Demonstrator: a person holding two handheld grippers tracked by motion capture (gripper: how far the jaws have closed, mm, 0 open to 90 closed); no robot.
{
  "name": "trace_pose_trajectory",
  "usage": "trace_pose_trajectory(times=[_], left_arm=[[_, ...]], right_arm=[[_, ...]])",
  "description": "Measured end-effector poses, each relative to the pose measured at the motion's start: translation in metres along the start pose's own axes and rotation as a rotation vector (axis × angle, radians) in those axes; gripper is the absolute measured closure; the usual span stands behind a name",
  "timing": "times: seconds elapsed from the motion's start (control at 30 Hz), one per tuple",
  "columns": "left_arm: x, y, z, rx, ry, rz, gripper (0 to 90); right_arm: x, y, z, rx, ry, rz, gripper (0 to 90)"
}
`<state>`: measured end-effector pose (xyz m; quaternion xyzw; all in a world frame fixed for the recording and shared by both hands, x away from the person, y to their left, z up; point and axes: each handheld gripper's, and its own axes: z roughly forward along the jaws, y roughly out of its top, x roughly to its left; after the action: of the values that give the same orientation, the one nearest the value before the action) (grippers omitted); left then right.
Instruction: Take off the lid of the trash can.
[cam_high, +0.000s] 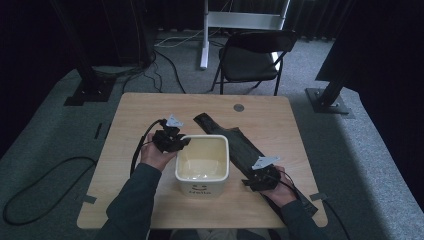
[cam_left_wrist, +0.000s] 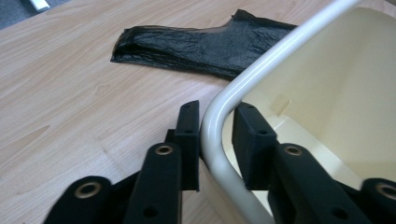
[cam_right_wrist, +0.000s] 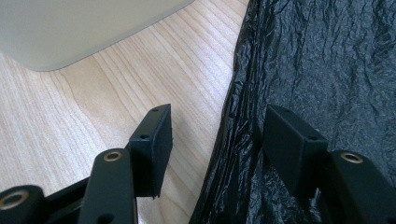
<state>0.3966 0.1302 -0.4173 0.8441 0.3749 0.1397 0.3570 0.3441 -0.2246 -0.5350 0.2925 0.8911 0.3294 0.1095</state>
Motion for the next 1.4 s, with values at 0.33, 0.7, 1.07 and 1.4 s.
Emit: trace_pose_trajectory(times=[0.33,0.7,1.07,1.4], left_arm=[[-0.009,0.007,0.009,-0.010,0.029,-0.044,74.5],[-0.009,0.010,0.007,-0.043,0.003,-0.081,74.7],[-0.007,0.008,-0.012,-0.098,0.008,-0.087,75.6],[0.010,0.001,-0.040,-0.120,0.050,-0.097,76.4]], right_arm=[[0.000,0.000,0.000,0.000,0.002,0.002,42.5],[0.000,-0.001,-0.001,-0.001,0.003,0.000,42.5],[0.000,-0.001,-0.001,-0.002,0.003,-0.001,42.4],[0.000,-0.001,0.000,-0.006,0.003,0.001,42.4]])
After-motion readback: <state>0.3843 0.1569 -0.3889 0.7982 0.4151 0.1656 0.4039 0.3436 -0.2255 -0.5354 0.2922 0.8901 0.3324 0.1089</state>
